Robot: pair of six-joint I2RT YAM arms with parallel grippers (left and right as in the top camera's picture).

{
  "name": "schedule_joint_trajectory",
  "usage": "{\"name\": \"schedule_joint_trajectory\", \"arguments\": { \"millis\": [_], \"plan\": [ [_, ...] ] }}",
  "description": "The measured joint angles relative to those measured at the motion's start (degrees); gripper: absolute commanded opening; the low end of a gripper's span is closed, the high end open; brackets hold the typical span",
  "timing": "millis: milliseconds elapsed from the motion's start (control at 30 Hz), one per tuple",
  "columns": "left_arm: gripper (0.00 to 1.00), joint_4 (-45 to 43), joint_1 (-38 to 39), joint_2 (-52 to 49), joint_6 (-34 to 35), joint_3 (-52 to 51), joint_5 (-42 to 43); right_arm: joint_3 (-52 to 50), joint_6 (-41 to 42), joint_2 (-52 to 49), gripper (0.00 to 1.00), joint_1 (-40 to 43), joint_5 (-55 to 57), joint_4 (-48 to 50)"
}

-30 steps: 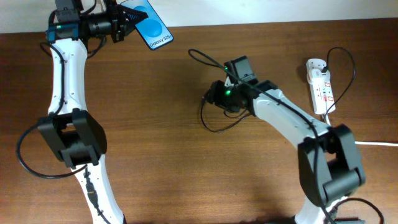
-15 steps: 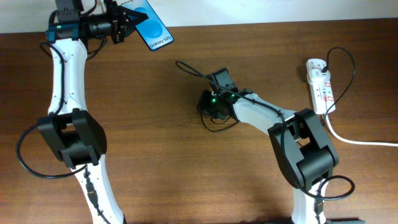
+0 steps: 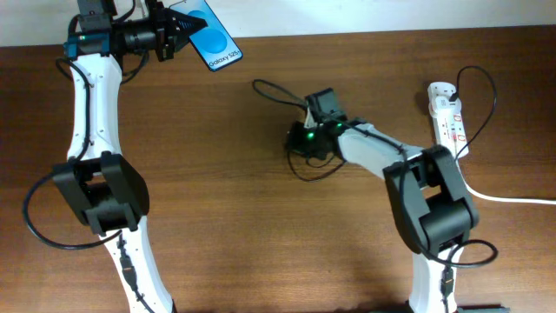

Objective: Plug charger to phone and switch on socket
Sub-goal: 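Push the cable plug up into the phone's bottom port with the right gripper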

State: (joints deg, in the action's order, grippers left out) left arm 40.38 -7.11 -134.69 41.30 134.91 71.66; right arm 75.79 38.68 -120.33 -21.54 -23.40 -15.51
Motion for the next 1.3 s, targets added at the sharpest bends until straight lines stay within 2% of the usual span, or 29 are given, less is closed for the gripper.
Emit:
{"name": "schedule_joint_trajectory", "arguments": {
  "millis": [100, 200, 367, 467, 633, 733, 833, 1000, 1100, 1300],
  "plan": [
    [0.00, 0.1, 0.0, 0.0, 0.0, 0.0, 0.0, 0.0, -7.0, 9.0, 0.04, 1.0, -2.2, -5.9],
    [0.00, 0.1, 0.0, 0.0, -0.2, 0.0, 0.4, 0.0, -10.5, 17.0, 0.04, 1.2, -2.7, -10.3],
    [0.00, 0.1, 0.9, 0.0, -4.7, 0.0, 5.0, 0.0, -19.1, 33.9, 0.04, 3.1, -5.9, -21.7],
    [0.00, 0.1, 2.7, 0.0, -8.0, 0.0, 8.3, 0.0, -24.4, 35.9, 0.04, 3.2, -12.8, -24.0],
    [0.00, 0.1, 5.0, 0.0, -11.8, 0.0, 12.6, 0.0, -26.9, 35.9, 0.04, 3.2, -19.7, -24.2],
    [0.00, 0.1, 6.0, 0.0, -12.6, 0.0, 13.2, -0.1, -25.0, 35.9, 0.04, 3.2, -21.7, -20.5],
    [0.00, 0.1, 7.9, 0.0, -12.9, 0.0, 13.3, -0.3, -18.8, 35.7, 0.04, 2.6, -22.2, -12.9],
    [0.00, 1.6, 8.6, 0.0, -11.5, 0.0, 13.5, -0.3, -12.5, 33.1, 0.04, 0.3, -22.1, -9.7],
    [0.00, 4.2, 8.8, 0.0, -10.2, 0.0, 13.7, -0.4, -6.2, 32.7, 0.04, 0.3, -21.1, -2.8],
    [0.00, 3.8, 8.9, 0.0, -7.6, 0.0, 13.7, -0.4, 2.6, 30.2, 0.04, 0.0, -19.7, -0.2]
  ]
}}
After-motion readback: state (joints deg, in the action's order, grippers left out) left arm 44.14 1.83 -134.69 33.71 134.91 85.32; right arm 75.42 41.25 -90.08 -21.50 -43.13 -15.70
